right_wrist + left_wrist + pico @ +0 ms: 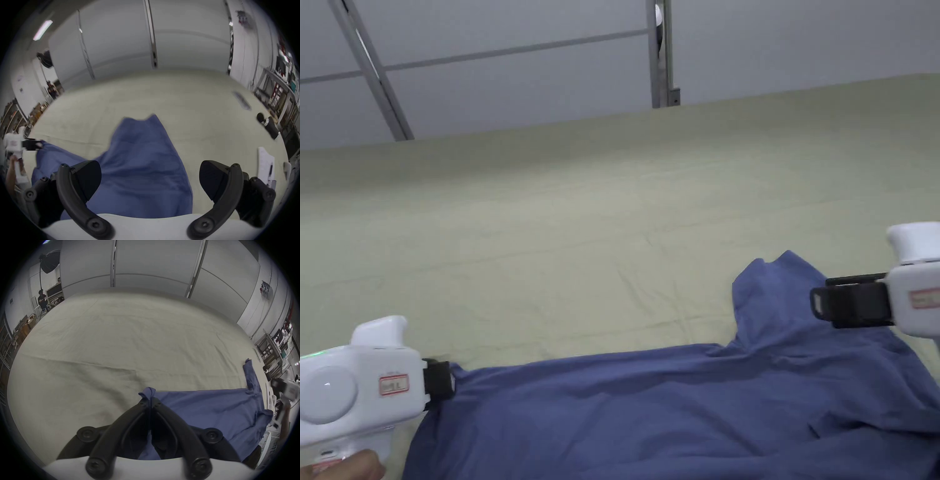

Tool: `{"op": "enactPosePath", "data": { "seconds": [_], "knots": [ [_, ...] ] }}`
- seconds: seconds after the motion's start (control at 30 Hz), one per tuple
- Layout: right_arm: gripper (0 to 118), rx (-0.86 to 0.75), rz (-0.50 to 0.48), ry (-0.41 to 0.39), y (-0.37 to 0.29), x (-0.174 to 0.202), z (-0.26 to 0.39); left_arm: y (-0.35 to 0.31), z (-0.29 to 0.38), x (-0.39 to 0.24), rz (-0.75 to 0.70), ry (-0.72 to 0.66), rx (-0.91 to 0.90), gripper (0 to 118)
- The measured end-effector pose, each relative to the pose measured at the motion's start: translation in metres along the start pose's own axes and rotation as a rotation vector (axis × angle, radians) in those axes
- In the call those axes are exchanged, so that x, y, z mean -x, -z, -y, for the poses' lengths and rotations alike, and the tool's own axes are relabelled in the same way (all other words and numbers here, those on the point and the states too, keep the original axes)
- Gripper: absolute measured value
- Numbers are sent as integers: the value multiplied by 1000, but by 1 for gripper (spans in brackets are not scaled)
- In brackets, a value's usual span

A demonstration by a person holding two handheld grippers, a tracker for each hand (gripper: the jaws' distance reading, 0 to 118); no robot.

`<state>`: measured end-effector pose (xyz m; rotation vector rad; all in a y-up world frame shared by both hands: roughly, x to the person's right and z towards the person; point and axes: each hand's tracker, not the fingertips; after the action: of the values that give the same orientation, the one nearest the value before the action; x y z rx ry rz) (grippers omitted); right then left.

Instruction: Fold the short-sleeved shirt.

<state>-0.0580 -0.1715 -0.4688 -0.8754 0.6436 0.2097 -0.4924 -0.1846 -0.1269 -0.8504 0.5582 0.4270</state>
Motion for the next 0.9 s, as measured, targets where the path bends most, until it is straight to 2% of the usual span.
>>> {"op": "enactPosePath", "data": {
  "seconds": [0.03, 0.07, 0.1, 0.13, 0.17, 0.2, 0.23, 0.27, 0.3, 0.33, 0.4, 0.47, 0.53, 0.67, 0.9],
  "knots": [
    [110, 67, 3, 53, 21, -5, -5, -4, 2, -1, 7, 3, -4, 1],
    [89, 164, 22, 94, 43, -10, -8, -7, 3, -3, 10, 8, -9, 1],
    [75, 249, 43, 111, 61, -12, -7, -11, 3, -5, 7, 18, -14, 1],
    [75, 294, 89, 100, 72, -9, -3, -13, 5, -7, 8, 25, -17, 1],
    [64, 162, 77, 16, 53, 1, -7, -15, 8, -8, 7, 32, -12, 1],
    [33, 220, 122, 17, 48, 8, -10, -17, 11, -9, 6, 35, -13, 1],
    [3, 218, 66, -28, 42, 11, -10, -15, 6, -1, 9, 34, -17, 1],
    [3, 209, -19, -59, 36, 13, -8, -16, 7, -1, 10, 31, -19, 1],
    [3, 200, -54, -37, 28, 17, -6, -18, 8, -2, 18, 17, -22, 1],
    [3, 200, -31, -26, 18, 23, -6, -22, 9, -2, 27, 5, -28, 1],
    [3, 92, -49, -55, -11, 28, -4, -35, 8, -2, 54, -12, -44, 1],
    [3, 18, -96, -30, -40, 24, -4, -55, 11, -1, 67, -12, -70, 1],
    [3, -36, -111, -48, -74, 23, -3, -73, 15, 5, 70, -2, -103, 1],
    [3, -92, -123, -74, -133, 11, 12, -115, 29, 13, 70, 28, -142, 1],
    [3, -92, -175, -31, -194, -5, 91, -164, 103, 24, 74, 53, -108, 1]
  ]
}}
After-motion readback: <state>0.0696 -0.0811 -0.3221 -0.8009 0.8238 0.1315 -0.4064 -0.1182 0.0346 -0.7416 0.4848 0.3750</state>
